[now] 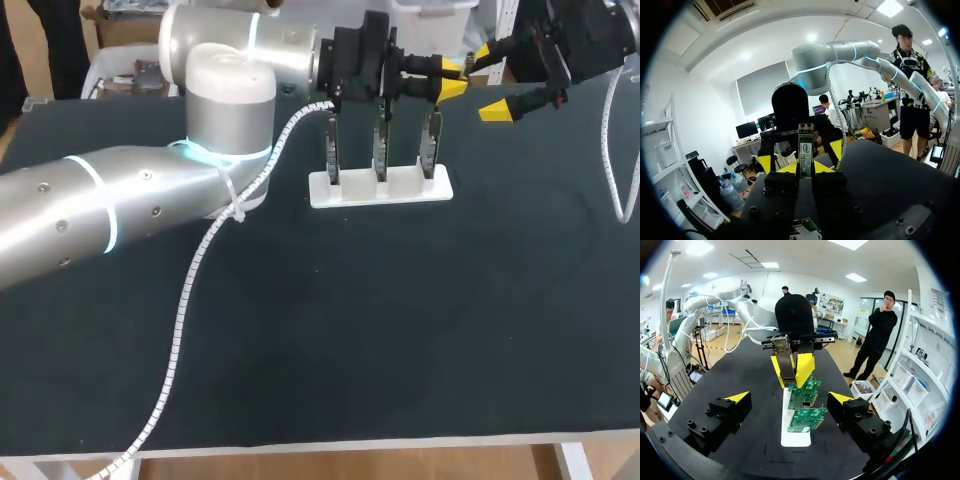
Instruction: Pick up the optical module with the left hand, and insert it into the network port with the right hand.
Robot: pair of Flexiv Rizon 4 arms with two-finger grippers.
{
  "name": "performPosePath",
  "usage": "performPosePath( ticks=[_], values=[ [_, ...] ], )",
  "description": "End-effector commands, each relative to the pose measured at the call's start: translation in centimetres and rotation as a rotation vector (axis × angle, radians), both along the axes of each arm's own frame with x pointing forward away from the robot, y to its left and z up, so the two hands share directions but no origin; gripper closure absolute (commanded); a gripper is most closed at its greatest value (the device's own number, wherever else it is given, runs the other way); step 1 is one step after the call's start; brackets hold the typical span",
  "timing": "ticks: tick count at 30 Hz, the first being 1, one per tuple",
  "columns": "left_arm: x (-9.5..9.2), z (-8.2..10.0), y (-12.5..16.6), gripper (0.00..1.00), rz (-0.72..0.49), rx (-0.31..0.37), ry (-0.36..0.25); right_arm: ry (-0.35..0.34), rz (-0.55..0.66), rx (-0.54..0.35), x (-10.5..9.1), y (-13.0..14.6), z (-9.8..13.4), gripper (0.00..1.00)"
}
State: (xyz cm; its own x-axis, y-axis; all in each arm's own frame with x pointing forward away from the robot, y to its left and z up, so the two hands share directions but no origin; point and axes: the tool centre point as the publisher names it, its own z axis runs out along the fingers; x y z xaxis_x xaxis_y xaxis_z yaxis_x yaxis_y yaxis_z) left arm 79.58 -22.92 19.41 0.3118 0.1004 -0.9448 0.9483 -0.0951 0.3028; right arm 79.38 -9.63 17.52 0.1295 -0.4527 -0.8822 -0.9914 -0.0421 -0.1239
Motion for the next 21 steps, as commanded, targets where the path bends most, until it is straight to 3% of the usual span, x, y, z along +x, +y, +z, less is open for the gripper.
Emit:
performPosePath(
  ticks=[1, 11, 21],
  values=[
    [0.12, -0.16, 0.62, 1.00, 0.003, -0.001, 0.007, -0.002, -0.003, -0.001, -0.16, 0.01, 0.04, 0.00],
    [0.53, 0.40, 1.29, 1.00, 0.012, 0.045, 0.073, -0.002, -0.003, -0.001, -0.16, 0.01, 0.04, 0.00],
    [0.84, -0.11, 0.84, 1.00, 0.016, 0.049, 0.095, -0.002, -0.003, -0.001, -0.16, 0.01, 0.04, 0.00]
  ],
)
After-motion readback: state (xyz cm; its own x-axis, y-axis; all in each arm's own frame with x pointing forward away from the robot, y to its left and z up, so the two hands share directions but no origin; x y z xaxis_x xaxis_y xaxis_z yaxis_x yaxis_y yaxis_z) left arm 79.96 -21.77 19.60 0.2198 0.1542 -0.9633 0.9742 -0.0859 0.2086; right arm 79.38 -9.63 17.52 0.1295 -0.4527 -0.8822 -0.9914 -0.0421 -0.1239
